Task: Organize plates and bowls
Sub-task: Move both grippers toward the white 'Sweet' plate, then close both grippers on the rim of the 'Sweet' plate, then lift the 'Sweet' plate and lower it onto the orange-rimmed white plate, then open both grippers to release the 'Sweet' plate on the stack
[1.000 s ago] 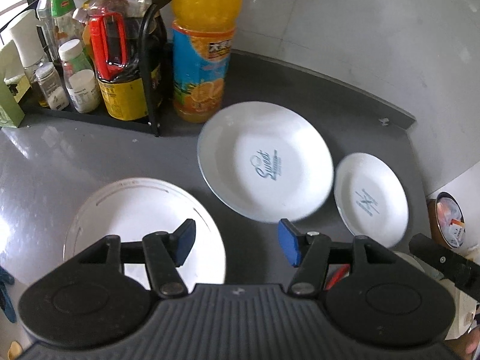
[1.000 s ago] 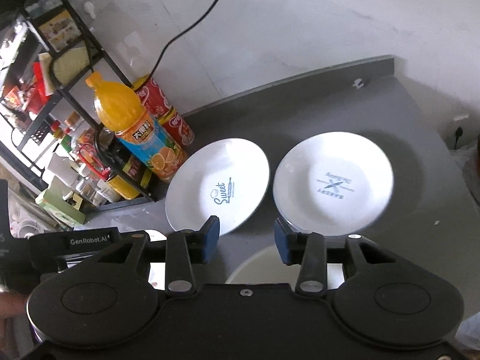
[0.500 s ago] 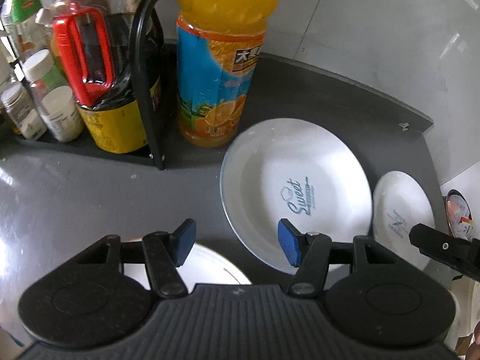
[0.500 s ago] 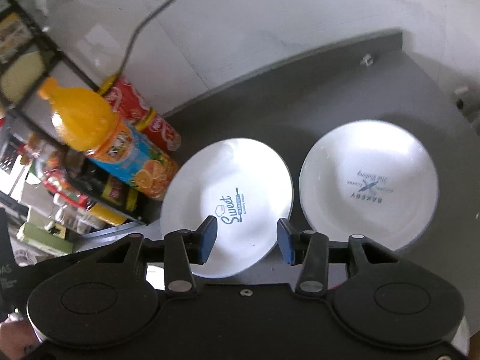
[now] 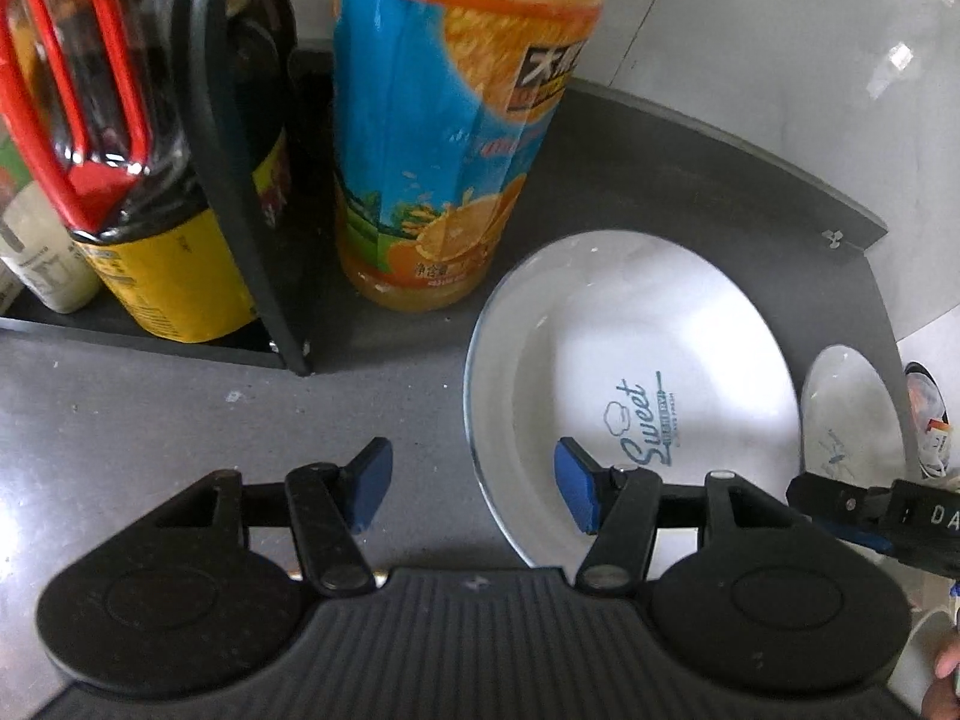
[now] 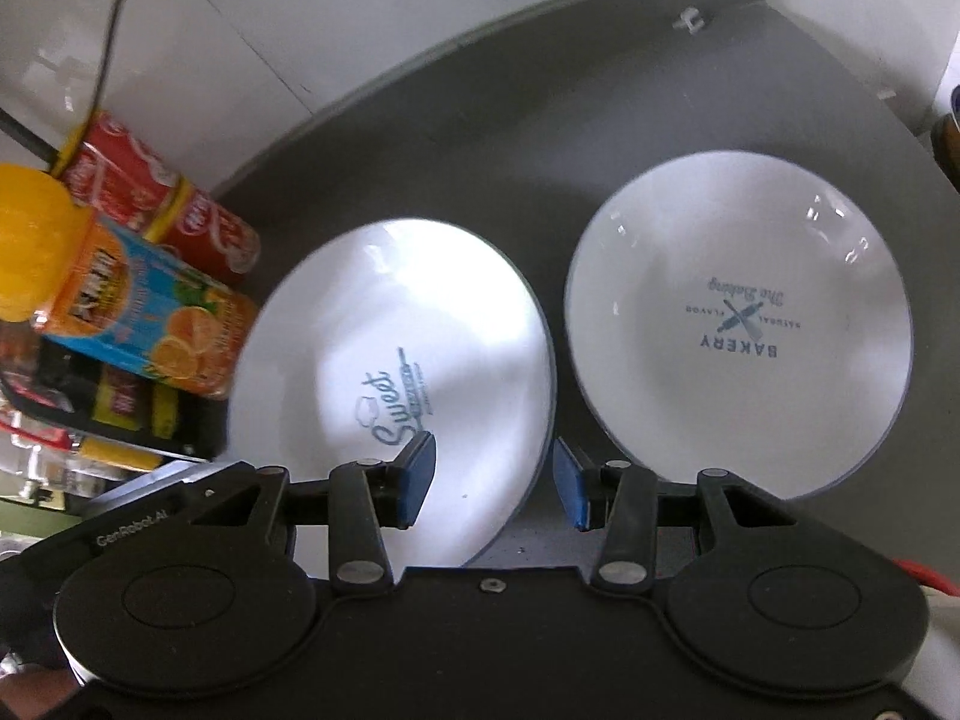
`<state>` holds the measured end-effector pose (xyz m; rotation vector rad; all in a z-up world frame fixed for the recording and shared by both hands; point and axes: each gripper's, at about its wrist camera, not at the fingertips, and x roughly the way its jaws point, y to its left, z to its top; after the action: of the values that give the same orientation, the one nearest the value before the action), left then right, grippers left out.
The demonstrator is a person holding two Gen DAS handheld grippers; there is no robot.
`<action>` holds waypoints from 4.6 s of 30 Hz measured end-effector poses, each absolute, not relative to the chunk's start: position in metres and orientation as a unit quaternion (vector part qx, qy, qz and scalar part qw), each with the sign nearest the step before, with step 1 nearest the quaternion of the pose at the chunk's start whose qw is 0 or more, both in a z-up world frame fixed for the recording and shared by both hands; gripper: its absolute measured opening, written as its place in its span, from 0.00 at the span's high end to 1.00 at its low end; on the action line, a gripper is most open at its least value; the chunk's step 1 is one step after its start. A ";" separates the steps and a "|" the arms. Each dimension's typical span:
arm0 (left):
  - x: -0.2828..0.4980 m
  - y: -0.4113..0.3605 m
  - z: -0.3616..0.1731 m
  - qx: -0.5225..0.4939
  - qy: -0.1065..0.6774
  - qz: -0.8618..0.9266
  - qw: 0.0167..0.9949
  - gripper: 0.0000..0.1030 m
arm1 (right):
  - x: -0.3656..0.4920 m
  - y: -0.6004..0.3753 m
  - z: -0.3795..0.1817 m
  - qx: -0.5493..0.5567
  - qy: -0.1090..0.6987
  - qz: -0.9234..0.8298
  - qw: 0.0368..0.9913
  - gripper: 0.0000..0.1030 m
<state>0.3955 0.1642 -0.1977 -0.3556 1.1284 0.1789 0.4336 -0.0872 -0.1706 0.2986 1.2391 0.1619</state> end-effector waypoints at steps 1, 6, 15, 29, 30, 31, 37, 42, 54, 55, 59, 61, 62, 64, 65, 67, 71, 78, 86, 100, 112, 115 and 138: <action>0.397 0.165 -0.200 -0.166 0.533 0.083 0.826 0.44 | 0.435 -0.086 -0.175 0.140 0.584 0.072 0.797 0.57; 0.404 0.165 -0.208 -0.158 0.534 0.075 0.827 0.45 | 0.441 -0.079 -0.189 0.141 0.601 0.059 0.785 0.63; 0.414 0.167 -0.223 -0.173 0.541 0.083 0.819 0.48 | 0.450 -0.072 -0.207 0.132 0.609 0.039 0.781 0.68; 0.414 0.169 -0.221 -0.207 0.531 0.088 0.817 0.86 | 0.447 -0.087 -0.210 0.144 0.579 0.053 0.801 0.87; 0.412 0.169 -0.218 -0.208 0.529 0.089 0.818 0.86 | 0.446 -0.088 -0.207 0.140 0.575 0.059 0.804 0.87; 0.409 0.169 -0.215 -0.208 0.526 0.090 0.820 0.87 | 0.445 -0.088 -0.204 0.137 0.571 0.064 0.807 0.88; 0.399 0.170 -0.201 -0.219 0.504 0.094 0.830 0.90 | 0.438 -0.092 -0.185 0.126 0.541 0.100 0.826 0.90; 0.388 0.167 -0.191 -0.227 0.499 0.107 0.830 0.91 | 0.432 -0.092 -0.174 0.113 0.529 0.119 0.833 0.90; 0.355 0.150 -0.168 -0.232 0.469 0.136 0.841 0.91 | 0.408 -0.106 -0.150 0.115 0.503 0.162 0.841 0.90; 0.352 0.148 -0.165 -0.230 0.467 0.139 0.842 0.91 | 0.406 -0.108 -0.148 0.114 0.501 0.166 0.842 0.90; 0.340 0.140 -0.153 -0.231 0.457 0.154 0.845 0.91 | 0.397 -0.112 -0.139 0.112 0.495 0.186 0.841 0.90; 0.334 0.136 -0.146 -0.221 0.452 0.158 0.850 0.91 | 0.393 -0.114 -0.137 0.110 0.495 0.195 0.840 0.89; 0.331 0.135 -0.143 -0.221 0.449 0.162 0.850 0.92 | 0.390 -0.115 -0.135 0.108 0.493 0.202 0.839 0.89; 0.323 0.133 -0.135 -0.223 0.442 0.168 0.852 0.92 | 0.386 -0.117 -0.133 0.108 0.490 0.211 0.839 0.89; 0.319 0.131 -0.132 -0.223 0.440 0.170 0.853 0.92 | 0.383 -0.118 -0.131 0.109 0.488 0.216 0.838 0.89; 0.311 0.129 -0.129 -0.222 0.440 0.174 0.853 0.92 | 0.378 -0.118 -0.127 0.109 0.485 0.222 0.839 0.89; 0.294 0.129 -0.124 -0.226 0.438 0.175 0.852 0.91 | 0.366 -0.117 -0.120 0.113 0.480 0.225 0.841 0.89; 0.273 0.145 -0.120 -0.222 0.432 0.160 0.860 0.91 | 0.342 -0.103 -0.114 0.112 0.469 0.219 0.848 0.89; 0.250 0.172 -0.128 -0.206 0.450 0.129 0.860 0.92 | 0.309 -0.079 -0.123 0.130 0.482 0.185 0.847 0.89; 0.221 0.210 -0.153 -0.199 0.479 0.080 0.851 0.91 | 0.249 -0.046 -0.144 0.129 0.486 0.131 0.854 0.89; 0.209 0.221 -0.173 -0.186 0.501 0.053 0.844 0.91 | 0.220 -0.027 -0.161 0.115 0.497 0.098 0.855 0.89; 0.206 0.224 -0.177 -0.186 0.506 0.050 0.841 0.91 | 0.215 -0.023 -0.164 0.111 0.500 0.094 0.854 0.89; 0.206 0.238 -0.203 -0.193 0.523 0.045 0.829 0.89 | 0.203 -0.004 -0.184 0.052 0.516 0.087 0.851 0.89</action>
<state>0.2059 0.2381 -0.2030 -0.4106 1.1103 0.0960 0.2034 -0.0037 -0.1839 0.1096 1.0868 0.1837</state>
